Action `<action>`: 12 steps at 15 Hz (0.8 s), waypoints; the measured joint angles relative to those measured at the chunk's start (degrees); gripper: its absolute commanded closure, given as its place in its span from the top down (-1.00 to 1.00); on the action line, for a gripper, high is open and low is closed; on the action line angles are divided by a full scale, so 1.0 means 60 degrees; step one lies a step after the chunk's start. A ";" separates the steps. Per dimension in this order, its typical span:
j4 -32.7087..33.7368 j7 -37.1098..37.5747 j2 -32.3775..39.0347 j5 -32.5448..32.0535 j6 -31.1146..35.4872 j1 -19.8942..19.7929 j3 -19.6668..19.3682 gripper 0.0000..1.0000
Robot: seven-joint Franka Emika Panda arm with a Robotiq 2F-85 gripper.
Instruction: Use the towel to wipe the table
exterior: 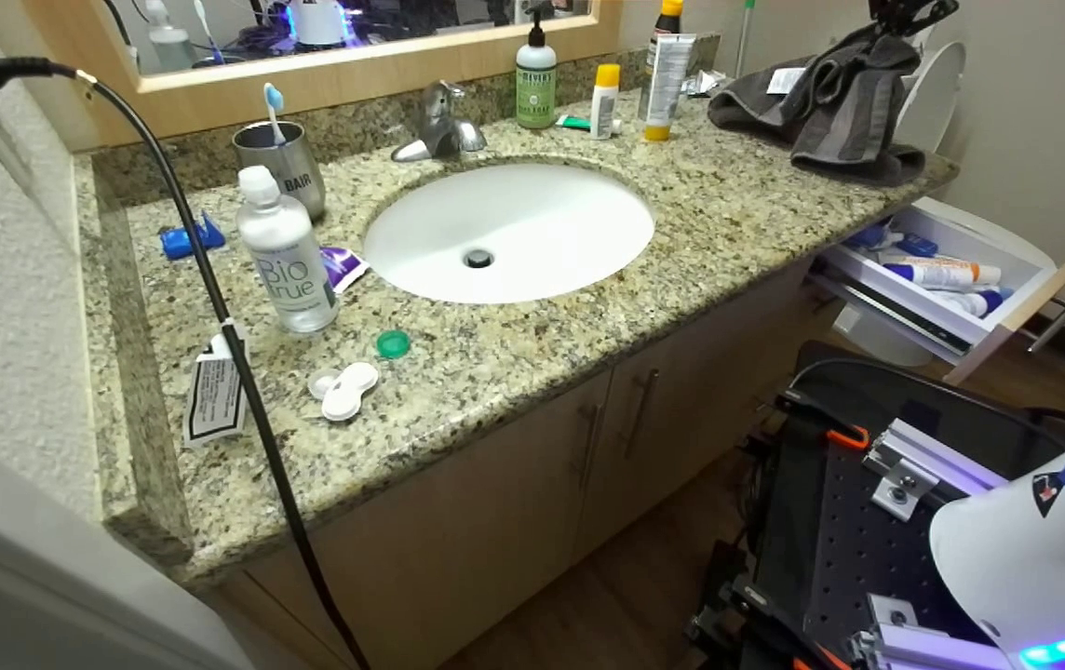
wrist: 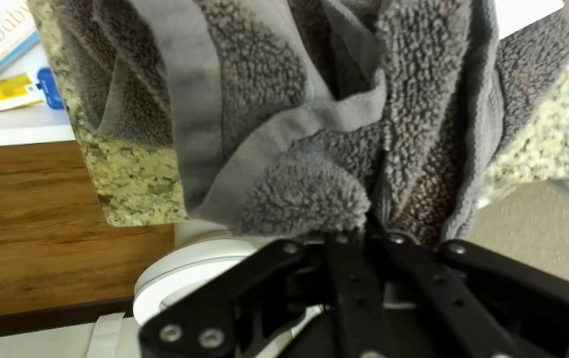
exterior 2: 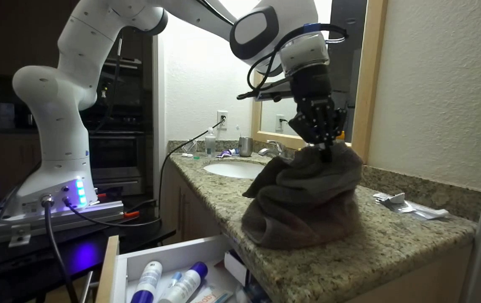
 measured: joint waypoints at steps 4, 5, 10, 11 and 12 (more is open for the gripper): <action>0.0687 0.1004 0.0764 -0.0311 0.0097 0.0141 -0.0018 -0.96; 0.0578 0.1062 0.0899 -0.0462 0.0166 0.0265 0.0018 -0.96; -0.0321 0.1471 0.1504 -0.0802 0.0533 0.0997 0.0051 -0.11; -0.0319 0.1539 0.1561 -0.0780 0.0542 0.1022 0.0048 0.00; -0.0298 0.1557 0.1534 -0.0701 0.0547 0.1018 0.0042 0.15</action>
